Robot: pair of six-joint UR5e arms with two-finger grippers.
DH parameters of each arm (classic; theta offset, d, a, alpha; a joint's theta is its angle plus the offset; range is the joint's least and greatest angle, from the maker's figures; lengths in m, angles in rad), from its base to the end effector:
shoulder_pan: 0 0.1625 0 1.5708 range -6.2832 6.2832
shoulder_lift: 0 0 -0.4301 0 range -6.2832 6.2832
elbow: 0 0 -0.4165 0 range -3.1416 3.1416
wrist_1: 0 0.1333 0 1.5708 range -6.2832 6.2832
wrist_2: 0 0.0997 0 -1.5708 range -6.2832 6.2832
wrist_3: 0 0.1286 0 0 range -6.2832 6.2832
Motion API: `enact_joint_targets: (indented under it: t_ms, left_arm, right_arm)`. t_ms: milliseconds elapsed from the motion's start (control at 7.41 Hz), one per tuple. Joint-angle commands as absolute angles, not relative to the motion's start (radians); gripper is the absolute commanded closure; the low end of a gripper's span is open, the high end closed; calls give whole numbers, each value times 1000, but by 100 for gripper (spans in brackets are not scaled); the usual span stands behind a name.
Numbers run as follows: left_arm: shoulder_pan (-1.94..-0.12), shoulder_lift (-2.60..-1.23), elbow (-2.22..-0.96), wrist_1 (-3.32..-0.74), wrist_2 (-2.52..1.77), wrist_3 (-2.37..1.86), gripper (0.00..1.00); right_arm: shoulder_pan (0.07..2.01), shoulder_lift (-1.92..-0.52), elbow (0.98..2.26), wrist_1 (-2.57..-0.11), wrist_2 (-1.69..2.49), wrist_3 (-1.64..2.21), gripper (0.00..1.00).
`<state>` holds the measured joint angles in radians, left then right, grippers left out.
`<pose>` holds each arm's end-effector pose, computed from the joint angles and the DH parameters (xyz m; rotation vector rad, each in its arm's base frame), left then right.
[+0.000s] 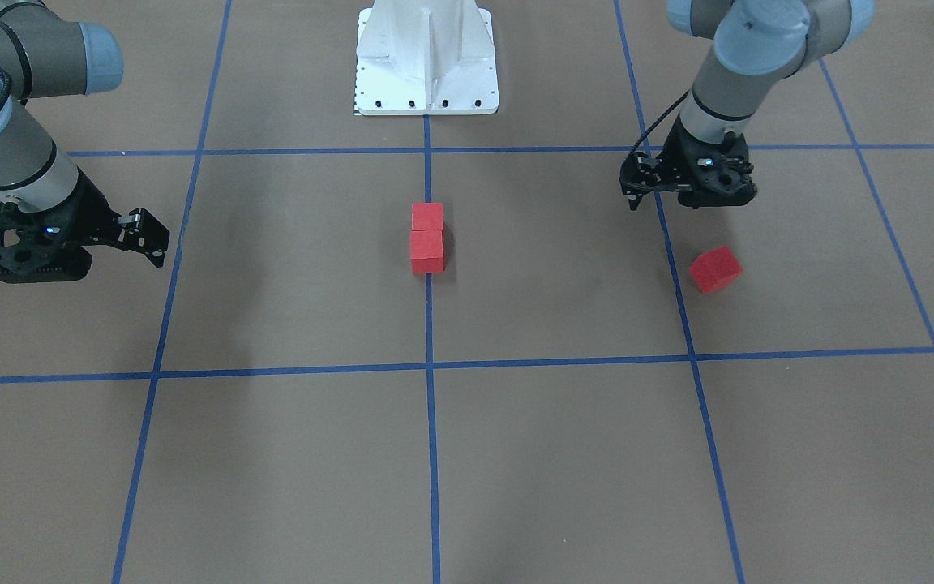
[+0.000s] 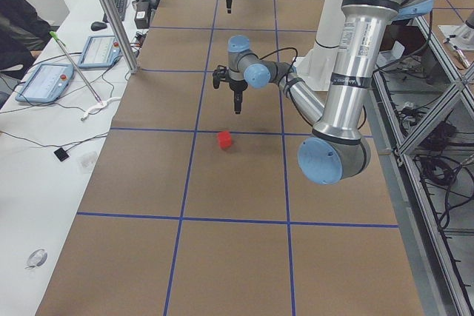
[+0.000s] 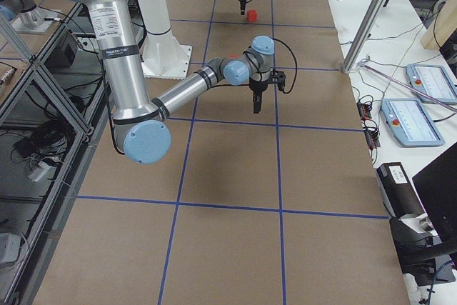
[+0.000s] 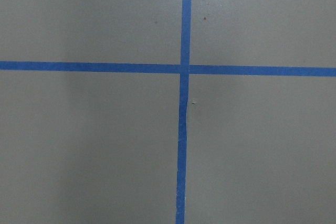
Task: Form red blocks into L shape at center
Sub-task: 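Open the left gripper and swing it toward the remaining red cube, then lower the left gripper onto the remaining red cube and grasp it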
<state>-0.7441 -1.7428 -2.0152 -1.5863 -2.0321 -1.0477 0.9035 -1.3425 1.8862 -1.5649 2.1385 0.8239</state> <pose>0.3619 -0.4366 0.3795 0.0081 0.7634 -0.0644 -0.3181 -0.5074 0.4064 0.0175 -0.7683 -0.0072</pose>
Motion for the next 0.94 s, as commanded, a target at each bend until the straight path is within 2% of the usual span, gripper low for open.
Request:
enact_joint_targets:
  t_ms: [0, 270, 405, 810]
  left_arm:
    - [-810, -1707, -1981, -1594, -2043, -1240, 0]
    - [-807, -1628, -1900, -1874, -2039, -1343, 0]
    - [-799, -1638, -1817, -1979, -2042, -1376, 0]
    - [-795, -1652, -1763, -1991, -2039, -1390, 0]
  right_arm:
    - [904, -1342, 1890, -1565, 2132, 827, 1]
    - [904, -1342, 1893, -1565, 2129, 827, 1]
    - [904, -1342, 1891, -1565, 2129, 827, 1]
    - [904, -1342, 1893, -1565, 2129, 827, 1]
